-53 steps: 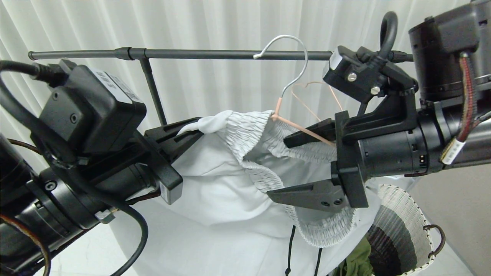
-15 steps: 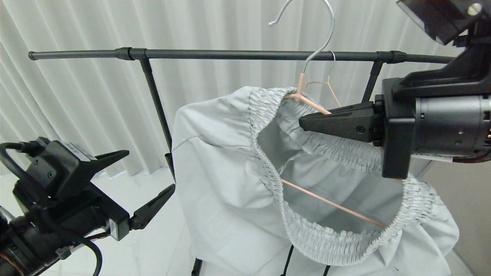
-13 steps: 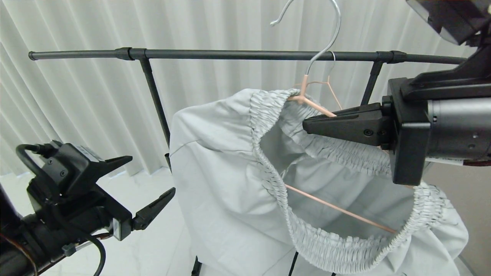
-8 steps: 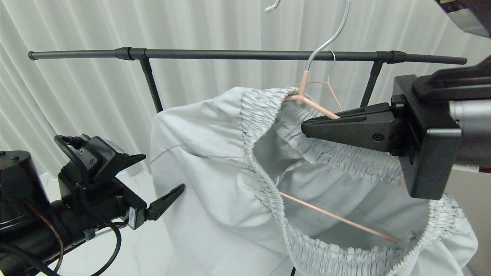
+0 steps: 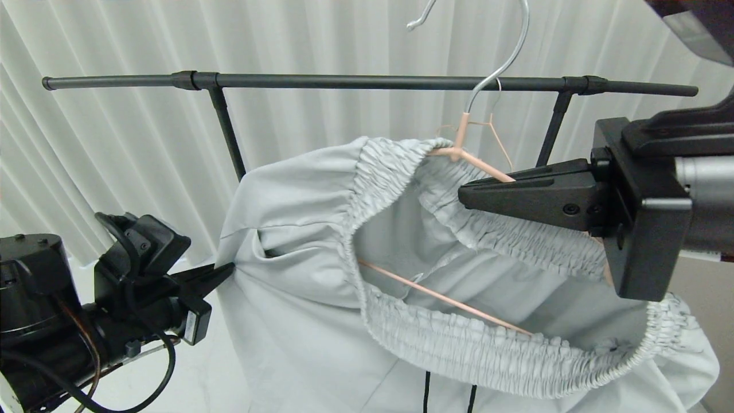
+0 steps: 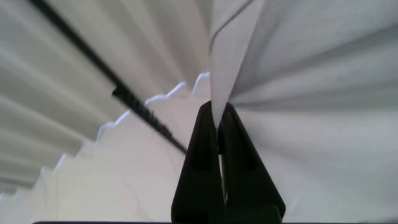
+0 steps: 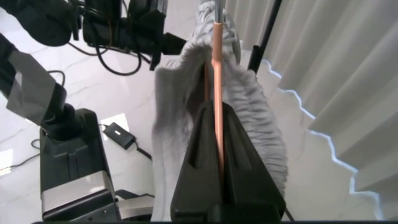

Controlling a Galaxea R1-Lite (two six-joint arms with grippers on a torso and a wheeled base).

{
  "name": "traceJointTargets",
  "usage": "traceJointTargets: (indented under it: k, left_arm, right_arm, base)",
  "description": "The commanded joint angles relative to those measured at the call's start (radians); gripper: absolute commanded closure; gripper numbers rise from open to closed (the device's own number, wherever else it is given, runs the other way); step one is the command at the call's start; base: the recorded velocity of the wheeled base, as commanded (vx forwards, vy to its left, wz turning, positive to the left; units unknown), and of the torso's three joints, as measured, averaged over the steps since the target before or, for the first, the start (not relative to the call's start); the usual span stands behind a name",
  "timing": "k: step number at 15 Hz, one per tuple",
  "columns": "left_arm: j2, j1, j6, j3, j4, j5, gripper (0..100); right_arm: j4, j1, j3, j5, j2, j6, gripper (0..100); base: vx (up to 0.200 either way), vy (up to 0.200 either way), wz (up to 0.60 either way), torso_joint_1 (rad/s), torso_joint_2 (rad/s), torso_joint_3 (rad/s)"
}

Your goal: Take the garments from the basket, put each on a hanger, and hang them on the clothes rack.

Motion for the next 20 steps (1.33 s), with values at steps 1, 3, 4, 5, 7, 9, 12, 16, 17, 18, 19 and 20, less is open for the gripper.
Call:
traceJointTargets:
  k: [1,3,4,5,7,9,12,16,17,18,19,20]
  left_arm:
    - [0.018,0.091,0.000,0.040,0.000,0.001,100]
    - [0.028,0.123,0.002,0.054,0.000,0.002,100]
    - [0.029,0.129,0.002,0.055,0.000,0.004,100]
    - [0.029,0.130,0.002,0.055,0.000,0.004,100]
    - [0.023,0.133,0.002,0.055,0.000,0.005,100]
    - [0.005,0.132,0.002,0.057,0.000,0.005,0]
    - [-0.045,0.133,0.009,0.088,0.000,0.004,0]
    - [-0.137,0.133,0.054,0.135,-0.001,0.005,0]
    - [-0.150,0.133,0.057,0.132,-0.004,0.005,0]
    - [-0.160,0.132,0.058,0.123,-0.006,0.005,0]
    - [-0.167,0.127,0.061,0.112,-0.006,0.005,0]
    - [-0.169,0.120,0.061,0.105,-0.006,0.005,0]
  right_arm:
    - [-0.004,-0.002,0.002,0.001,-0.007,0.002,100]
    - [-0.007,-0.002,-0.001,0.001,-0.007,0.003,100]
    - [-0.007,-0.002,-0.004,0.001,-0.007,0.003,100]
    - [-0.007,-0.002,-0.004,0.001,-0.007,0.003,100]
    - [-0.009,-0.002,-0.004,0.000,-0.005,0.003,100]
    - [-0.009,-0.003,-0.004,-0.004,-0.001,0.003,100]
    - [-0.004,-0.052,-0.013,-0.010,0.018,0.007,100]
    - [0.016,-0.106,-0.053,-0.131,0.053,0.135,100]
    - [0.023,-0.126,-0.056,-0.149,0.057,0.135,100]
    - [0.025,-0.148,-0.054,-0.155,0.065,0.135,100]
    - [0.025,-0.174,-0.054,-0.160,0.073,0.129,100]
    - [0.023,-0.190,-0.057,-0.169,0.082,0.125,100]
  base:
    - [0.000,0.000,0.00,0.000,0.00,0.000]
    - [0.000,0.000,0.00,0.000,0.00,0.000]
    - [0.000,0.000,0.00,0.000,0.00,0.000]
    - [0.000,0.000,0.00,0.000,0.00,0.000]
    - [0.000,0.000,0.00,0.000,0.00,0.000]
    - [0.000,0.000,0.00,0.000,0.00,0.000]
    - [0.000,0.000,0.00,0.000,0.00,0.000]
    - [0.000,0.000,0.00,0.000,0.00,0.000]
    - [0.000,0.000,0.00,0.000,0.00,0.000]
    - [0.000,0.000,0.00,0.000,0.00,0.000]
    - [0.000,0.000,0.00,0.000,0.00,0.000]
    - [0.000,0.000,0.00,0.000,0.00,0.000]
